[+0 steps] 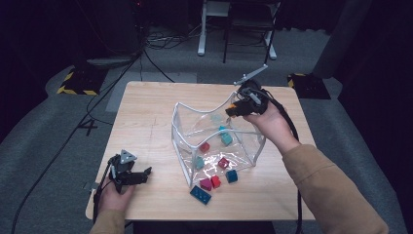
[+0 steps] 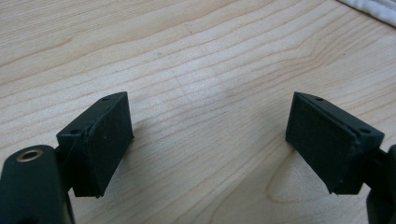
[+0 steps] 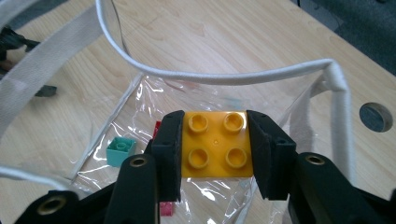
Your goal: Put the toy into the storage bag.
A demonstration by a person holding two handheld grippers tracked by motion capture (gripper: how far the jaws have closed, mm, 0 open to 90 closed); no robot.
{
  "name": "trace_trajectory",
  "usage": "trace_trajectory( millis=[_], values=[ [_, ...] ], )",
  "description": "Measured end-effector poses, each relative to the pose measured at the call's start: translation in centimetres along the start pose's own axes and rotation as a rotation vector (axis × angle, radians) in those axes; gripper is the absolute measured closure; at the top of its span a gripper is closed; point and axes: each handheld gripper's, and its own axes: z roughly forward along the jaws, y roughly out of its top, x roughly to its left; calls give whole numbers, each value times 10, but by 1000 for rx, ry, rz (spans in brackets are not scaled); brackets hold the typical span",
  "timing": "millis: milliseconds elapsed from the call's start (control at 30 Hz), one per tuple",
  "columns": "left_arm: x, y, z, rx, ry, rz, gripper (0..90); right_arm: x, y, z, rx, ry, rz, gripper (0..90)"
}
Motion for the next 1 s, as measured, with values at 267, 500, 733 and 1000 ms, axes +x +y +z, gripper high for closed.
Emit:
trace_trajectory(
  millis=[267, 500, 733, 1000],
  values=[
    [0, 0, 0, 0, 0, 0, 151, 4, 4, 24, 79, 1, 2, 587],
    [0, 0, 0, 0, 0, 0, 151, 6, 2, 39, 167, -1, 2, 587],
    [0, 0, 0, 0, 0, 0, 151, 9, 4, 49, 269, 9, -16, 587],
    [0, 0, 0, 0, 0, 0, 151, 13, 7, 59, 358, 24, -60, 587]
  ],
)
